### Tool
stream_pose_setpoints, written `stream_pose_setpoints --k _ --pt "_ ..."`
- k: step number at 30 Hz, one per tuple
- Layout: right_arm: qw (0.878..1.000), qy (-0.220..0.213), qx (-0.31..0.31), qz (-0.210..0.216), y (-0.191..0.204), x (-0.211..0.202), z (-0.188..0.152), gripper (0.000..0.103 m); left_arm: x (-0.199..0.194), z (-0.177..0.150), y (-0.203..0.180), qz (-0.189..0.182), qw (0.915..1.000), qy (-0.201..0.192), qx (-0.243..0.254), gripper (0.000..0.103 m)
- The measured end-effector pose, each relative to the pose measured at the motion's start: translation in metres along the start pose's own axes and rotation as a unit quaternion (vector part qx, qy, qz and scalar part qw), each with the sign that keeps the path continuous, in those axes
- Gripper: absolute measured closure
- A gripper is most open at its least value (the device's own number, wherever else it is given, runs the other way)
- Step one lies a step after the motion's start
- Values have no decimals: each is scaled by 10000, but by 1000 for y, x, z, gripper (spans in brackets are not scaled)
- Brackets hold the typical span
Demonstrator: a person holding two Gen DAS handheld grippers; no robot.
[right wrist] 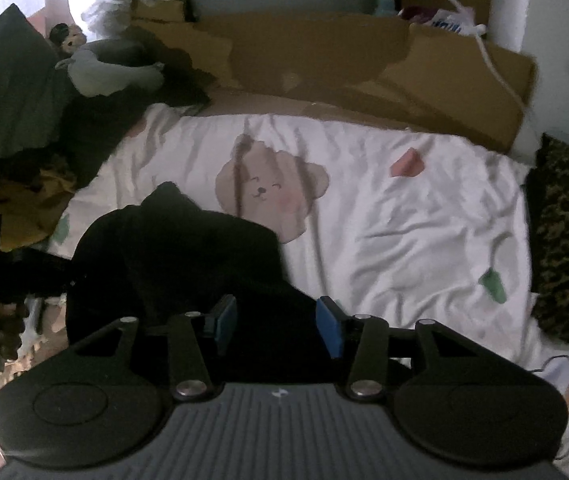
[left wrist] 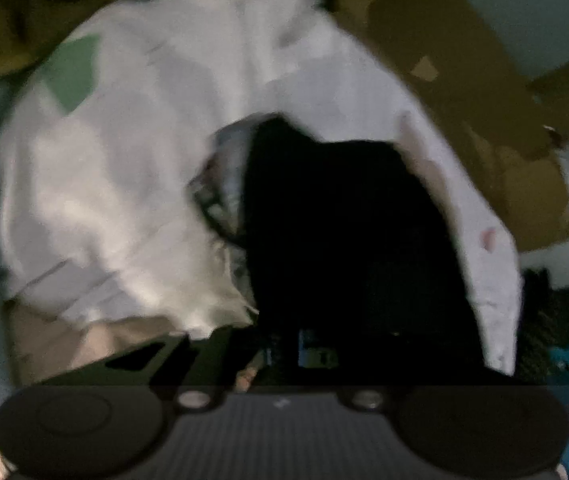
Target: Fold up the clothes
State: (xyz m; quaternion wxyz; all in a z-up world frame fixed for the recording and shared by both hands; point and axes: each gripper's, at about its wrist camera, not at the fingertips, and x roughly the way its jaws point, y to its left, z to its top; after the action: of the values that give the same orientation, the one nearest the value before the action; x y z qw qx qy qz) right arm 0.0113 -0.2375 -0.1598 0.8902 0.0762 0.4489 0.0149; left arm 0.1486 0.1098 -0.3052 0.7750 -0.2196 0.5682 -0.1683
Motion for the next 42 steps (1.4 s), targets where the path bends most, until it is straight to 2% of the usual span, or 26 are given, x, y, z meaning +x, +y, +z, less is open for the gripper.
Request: stream_pose_setpoints --k 5,9,20,29,34,42 --pt "9997 99 -35 220 1 12 -6 52 -11 -1 -47 -515 9975 35 486 93" --pt "9993 180 28 333 -1 18 -13 52 -16 -9 -77 -804 9944 129 674 93" --pt "9980 220 3 593 3 11 -31 48 -4 -31 -151 -1336 9800 574 1358 93" --pt "9981 122 335 507 -20 0 -37 46 15 -58 -198 -1510 9672 917 1825 93" --pt "9946 128 923 466 -50 -2 -46 46 30 -78 -219 -1541 9598 1146 2046 93" --pt "9889 60 1461 274 -91 -3 -62 46 52 -112 -243 -1481 9502 1465 2317 93"
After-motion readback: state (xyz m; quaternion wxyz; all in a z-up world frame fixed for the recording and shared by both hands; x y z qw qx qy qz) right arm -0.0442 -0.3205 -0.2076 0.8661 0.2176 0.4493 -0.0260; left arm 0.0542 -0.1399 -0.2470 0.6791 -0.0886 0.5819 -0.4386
